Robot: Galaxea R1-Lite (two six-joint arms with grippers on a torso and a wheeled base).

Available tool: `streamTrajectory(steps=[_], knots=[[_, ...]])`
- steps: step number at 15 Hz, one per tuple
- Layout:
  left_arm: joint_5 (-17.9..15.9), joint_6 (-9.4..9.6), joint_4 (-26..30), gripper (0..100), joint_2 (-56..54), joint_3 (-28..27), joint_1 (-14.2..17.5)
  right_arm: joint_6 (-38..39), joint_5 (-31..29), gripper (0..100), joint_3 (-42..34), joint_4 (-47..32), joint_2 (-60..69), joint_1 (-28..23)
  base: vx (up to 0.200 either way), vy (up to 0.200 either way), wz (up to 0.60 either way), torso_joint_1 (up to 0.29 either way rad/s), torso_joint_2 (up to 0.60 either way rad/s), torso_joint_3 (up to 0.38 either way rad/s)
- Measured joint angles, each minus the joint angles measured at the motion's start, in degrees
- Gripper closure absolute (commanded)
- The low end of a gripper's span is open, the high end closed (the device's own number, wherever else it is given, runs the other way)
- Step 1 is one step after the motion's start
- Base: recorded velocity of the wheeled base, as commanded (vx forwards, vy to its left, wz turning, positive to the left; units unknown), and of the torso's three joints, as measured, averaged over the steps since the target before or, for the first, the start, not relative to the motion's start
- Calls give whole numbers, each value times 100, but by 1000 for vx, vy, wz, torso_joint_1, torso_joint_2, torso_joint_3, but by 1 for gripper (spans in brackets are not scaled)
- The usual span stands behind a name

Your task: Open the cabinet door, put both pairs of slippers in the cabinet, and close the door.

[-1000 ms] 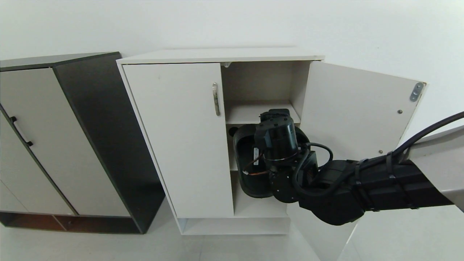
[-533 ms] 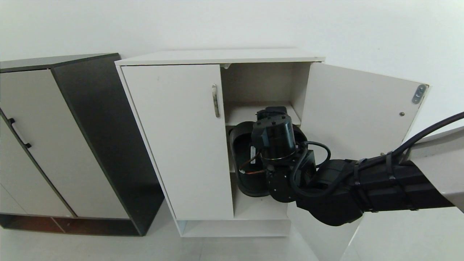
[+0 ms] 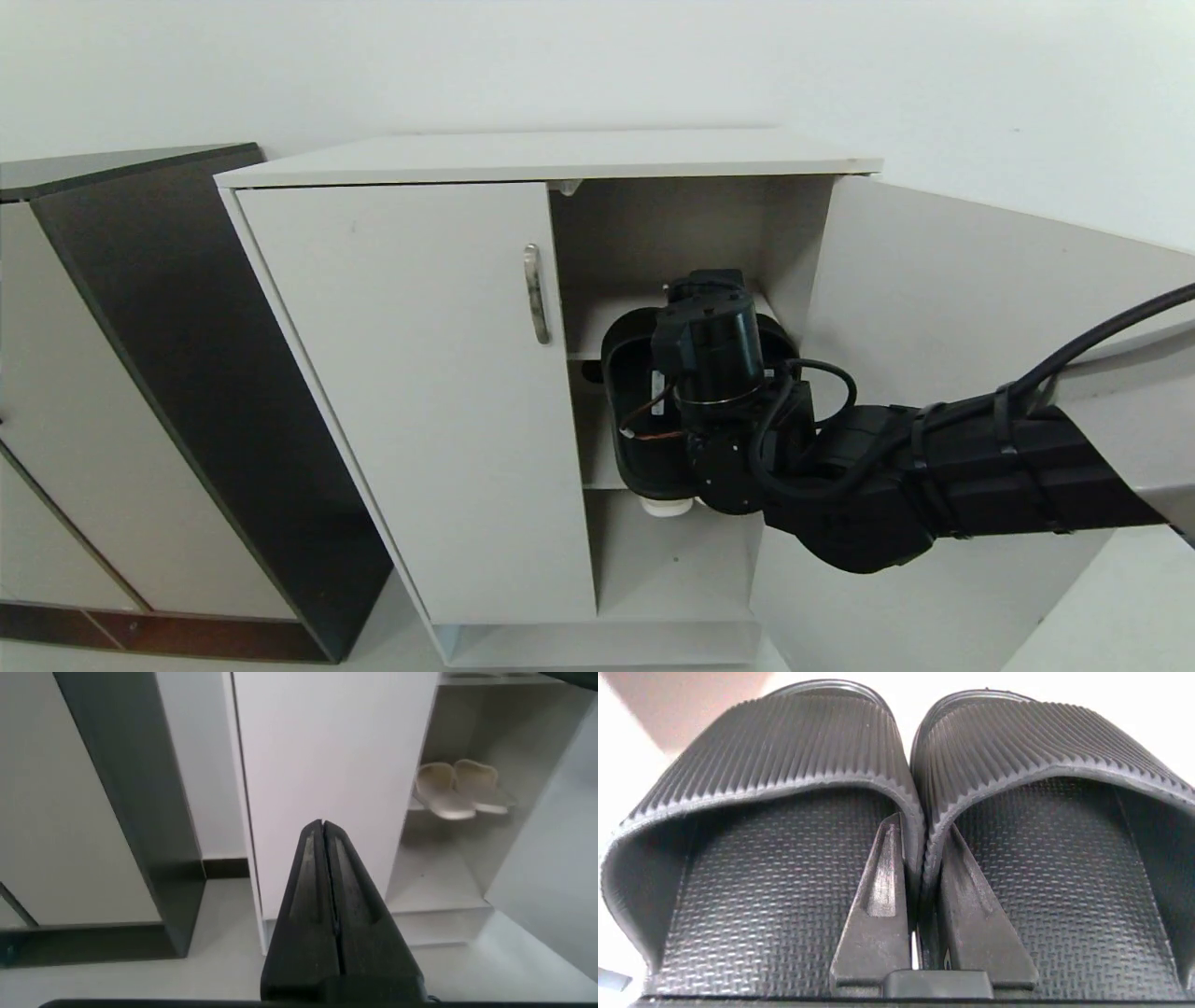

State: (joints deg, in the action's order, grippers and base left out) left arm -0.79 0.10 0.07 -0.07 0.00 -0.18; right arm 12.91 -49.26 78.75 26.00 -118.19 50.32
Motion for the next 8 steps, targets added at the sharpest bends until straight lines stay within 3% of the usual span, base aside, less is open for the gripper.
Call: streamTrajectory(steps=[2, 8], knots=[[0, 0, 0, 100, 0, 0, 0, 4, 0, 100, -15, 2, -28, -2, 200, 0, 0, 0, 2, 0], [0, 0, 0, 100, 0, 0, 0, -24, 18, 100, 116, 0, -146, -44, 0, 0, 0, 0, 0, 0]])
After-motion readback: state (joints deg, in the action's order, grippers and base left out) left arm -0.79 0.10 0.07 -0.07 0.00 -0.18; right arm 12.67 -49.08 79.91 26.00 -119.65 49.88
